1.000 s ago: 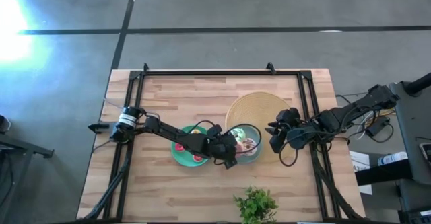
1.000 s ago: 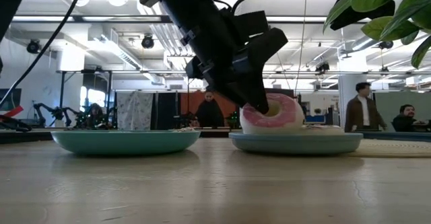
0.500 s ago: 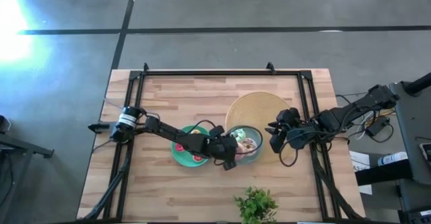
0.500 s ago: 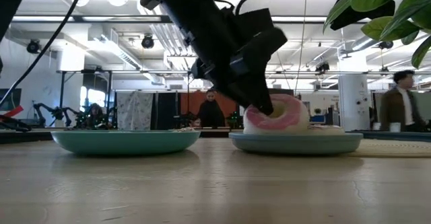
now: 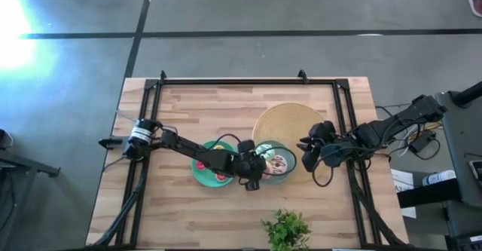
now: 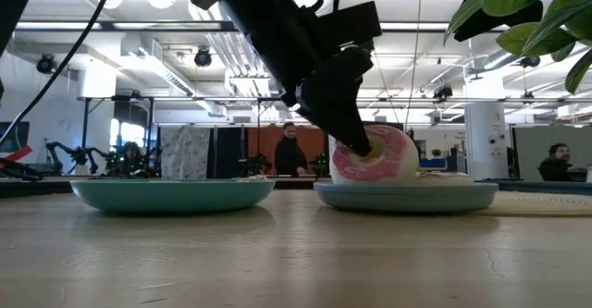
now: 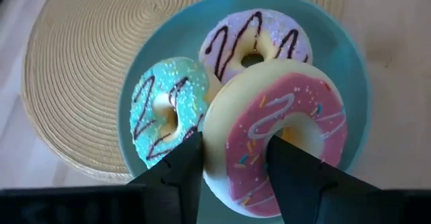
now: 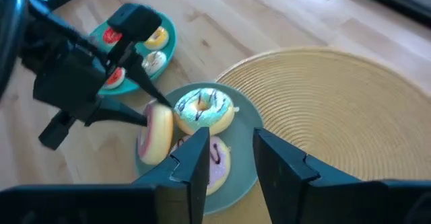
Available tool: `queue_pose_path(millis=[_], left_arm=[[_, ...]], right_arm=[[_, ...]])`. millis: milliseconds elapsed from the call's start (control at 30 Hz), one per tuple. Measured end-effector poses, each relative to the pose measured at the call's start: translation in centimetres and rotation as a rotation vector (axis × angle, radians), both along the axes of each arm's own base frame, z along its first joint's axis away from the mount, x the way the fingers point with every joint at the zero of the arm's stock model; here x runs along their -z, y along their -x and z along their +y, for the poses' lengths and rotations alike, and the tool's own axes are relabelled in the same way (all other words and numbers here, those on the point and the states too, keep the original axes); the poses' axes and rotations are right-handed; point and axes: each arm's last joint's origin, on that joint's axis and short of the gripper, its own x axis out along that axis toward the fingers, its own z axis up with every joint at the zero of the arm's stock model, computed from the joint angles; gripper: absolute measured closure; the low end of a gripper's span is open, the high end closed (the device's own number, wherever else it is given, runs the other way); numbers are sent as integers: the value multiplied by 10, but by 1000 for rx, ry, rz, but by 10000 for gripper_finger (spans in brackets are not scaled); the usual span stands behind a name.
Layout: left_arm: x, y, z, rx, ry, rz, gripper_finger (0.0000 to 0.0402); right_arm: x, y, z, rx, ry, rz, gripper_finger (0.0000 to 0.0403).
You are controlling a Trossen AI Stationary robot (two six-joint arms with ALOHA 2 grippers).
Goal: Pick & Place donuts
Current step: Put the big pink donut on the light blue plate
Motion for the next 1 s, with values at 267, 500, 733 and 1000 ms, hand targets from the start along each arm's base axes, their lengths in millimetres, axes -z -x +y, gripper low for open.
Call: queue_pose_path(millis=[267, 500, 733, 1000], left_arm=[[-3, -1, 5, -214, 49, -107, 270], [-1, 0, 4, -176, 49, -83, 252], [-1, 0, 4, -173, 33, -81, 208], [-18, 2, -5, -75, -28, -69, 202]], right_arm=[[7, 1, 2, -27, -96, 34, 282], [37, -9, 10, -83, -233, -59, 245], [70, -20, 15, -125, -334, -251, 220], [78, -20, 15, -98, -344, -230, 220]])
